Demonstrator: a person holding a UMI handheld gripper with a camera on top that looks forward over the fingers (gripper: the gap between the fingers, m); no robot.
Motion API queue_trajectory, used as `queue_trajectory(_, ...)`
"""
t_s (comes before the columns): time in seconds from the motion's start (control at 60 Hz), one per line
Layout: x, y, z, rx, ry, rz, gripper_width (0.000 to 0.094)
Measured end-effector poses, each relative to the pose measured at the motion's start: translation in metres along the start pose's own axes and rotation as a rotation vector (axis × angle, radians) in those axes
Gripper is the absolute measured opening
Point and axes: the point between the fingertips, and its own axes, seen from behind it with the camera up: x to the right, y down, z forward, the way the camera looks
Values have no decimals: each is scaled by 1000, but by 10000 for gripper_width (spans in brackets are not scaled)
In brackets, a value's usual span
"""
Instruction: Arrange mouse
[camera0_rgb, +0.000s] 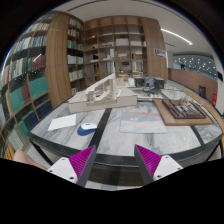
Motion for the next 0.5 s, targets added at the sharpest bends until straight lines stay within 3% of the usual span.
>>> queue_trajectory(0.133, -24, 11, 17, -35, -38, -15, 790)
queue_trajectory(0.5, -138, 9, 154, -71, -190, -23, 790)
